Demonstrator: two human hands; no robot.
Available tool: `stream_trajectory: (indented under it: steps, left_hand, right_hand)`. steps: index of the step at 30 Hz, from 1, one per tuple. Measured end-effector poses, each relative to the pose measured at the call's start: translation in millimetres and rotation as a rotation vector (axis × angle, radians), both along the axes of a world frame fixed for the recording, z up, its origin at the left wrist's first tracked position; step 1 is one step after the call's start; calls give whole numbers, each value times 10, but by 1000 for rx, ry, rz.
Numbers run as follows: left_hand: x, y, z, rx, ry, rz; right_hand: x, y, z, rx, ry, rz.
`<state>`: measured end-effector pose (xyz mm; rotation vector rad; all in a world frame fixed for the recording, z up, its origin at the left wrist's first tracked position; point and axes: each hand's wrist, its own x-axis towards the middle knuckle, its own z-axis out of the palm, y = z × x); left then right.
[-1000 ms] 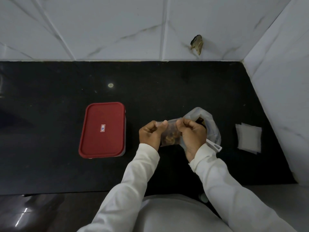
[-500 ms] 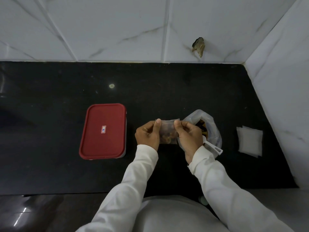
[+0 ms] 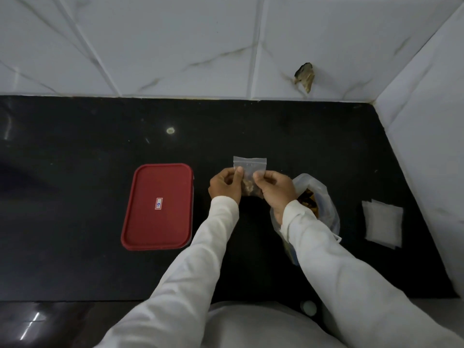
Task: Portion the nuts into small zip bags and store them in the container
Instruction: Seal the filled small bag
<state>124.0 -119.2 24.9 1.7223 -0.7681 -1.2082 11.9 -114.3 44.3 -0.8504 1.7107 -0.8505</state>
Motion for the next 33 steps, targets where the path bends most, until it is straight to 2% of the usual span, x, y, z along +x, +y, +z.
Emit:
stream_trajectory:
  steps: [3,11,19,23,26,29,33]
  left_hand:
    - [-9,-168,-46,52,-36,-4]
    - [-6,-392,-202,206,-191,-7]
    - [-14,-446,-157,256,-337,-58]
    - [15,-369,-144,202,-345,-70]
    - [20,-261,-67,132,-392,-39]
    - [-126,-67,177,8,-440,9]
    - [-618,203,569,-313,-289,-129]
  right_hand:
    - [36,-278,-50,-10,131,3]
    - [46,-617,-287,195,346,142]
    - [89,-652,-344,212,431,166]
    - [124,-599,-248,215,454,137]
    - [112,-444,-26,84,405,90]
    - [-66,-129,290,-111,281,41]
    - [-558,386,538,-256,235,-27]
